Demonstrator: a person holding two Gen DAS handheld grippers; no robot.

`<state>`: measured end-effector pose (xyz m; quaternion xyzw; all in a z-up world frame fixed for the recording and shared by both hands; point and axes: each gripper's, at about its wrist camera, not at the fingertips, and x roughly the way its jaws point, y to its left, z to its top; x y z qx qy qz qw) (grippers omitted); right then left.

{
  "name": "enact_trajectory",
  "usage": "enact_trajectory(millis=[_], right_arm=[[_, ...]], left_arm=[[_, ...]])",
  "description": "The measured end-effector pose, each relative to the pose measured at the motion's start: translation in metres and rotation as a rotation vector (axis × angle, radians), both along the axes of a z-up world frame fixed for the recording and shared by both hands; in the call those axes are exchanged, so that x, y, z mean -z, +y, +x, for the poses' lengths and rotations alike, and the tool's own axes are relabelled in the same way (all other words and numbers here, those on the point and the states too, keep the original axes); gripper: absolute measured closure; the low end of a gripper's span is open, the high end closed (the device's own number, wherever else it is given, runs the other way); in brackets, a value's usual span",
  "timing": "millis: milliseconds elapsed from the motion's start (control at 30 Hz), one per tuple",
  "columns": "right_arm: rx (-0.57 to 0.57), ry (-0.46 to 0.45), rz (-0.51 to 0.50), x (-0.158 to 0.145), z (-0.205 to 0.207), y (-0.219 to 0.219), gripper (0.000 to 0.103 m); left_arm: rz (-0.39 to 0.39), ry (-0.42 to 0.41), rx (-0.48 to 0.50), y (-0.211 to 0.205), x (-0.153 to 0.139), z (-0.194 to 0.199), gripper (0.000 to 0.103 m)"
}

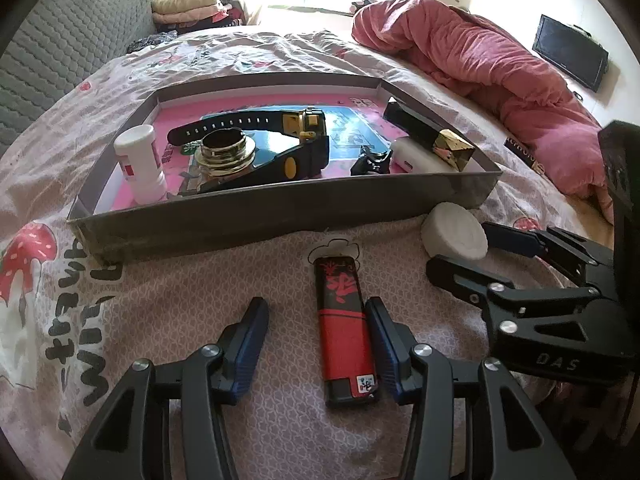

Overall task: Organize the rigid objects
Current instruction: 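Grasp the red lighter with the left gripper while the right grasps the white cap, then lift the red lighter with the left gripper while the right lifts the white cap toward the box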

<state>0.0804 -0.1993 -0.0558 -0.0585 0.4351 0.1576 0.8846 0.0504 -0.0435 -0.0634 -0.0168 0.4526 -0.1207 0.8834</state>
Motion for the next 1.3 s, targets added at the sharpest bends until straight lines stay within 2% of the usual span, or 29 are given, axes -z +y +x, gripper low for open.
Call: enact_trajectory(millis=[200,433,533,667,800,933,1033,1300], right_arm=[[0.008,0.003,-0.014,0.004,0.005,0.006,0.027],[0.020,0.010,-0.015,0.006,0.008,0.007,0.028],[0.017,0.003,-0.036,0.006,0.008,0.007,0.043],[-0.003,0.001,-0.040,0.005,0.006,0.008,0.051],[-0.002,0.005,-0.033,0.003,0.006,0.007,0.052],[0.004,0.013,-0.012,0.000,0.006,0.005,0.052],[0.002,0.017,0.001,-0.004,0.003,0.003,0.052],[-0.031,-0.013,0.016,-0.019,-0.012,0.007,0.052]], left_arm=[[0.025,-0.011,0.011,-0.004,0.001,0.002,0.057],[0.019,-0.018,0.005,-0.003,0.004,0.007,0.062],[0.018,-0.019,0.000,-0.002,0.004,0.008,0.070],[0.007,-0.014,0.004,-0.002,0.003,0.010,0.080],[0.001,-0.007,0.007,0.000,0.001,0.009,0.080],[-0.038,0.006,-0.010,0.009,-0.002,0.010,0.080],[-0.015,-0.019,-0.020,0.012,-0.009,0.006,0.080],[-0.047,-0.055,-0.017,0.017,-0.025,-0.007,0.080]])
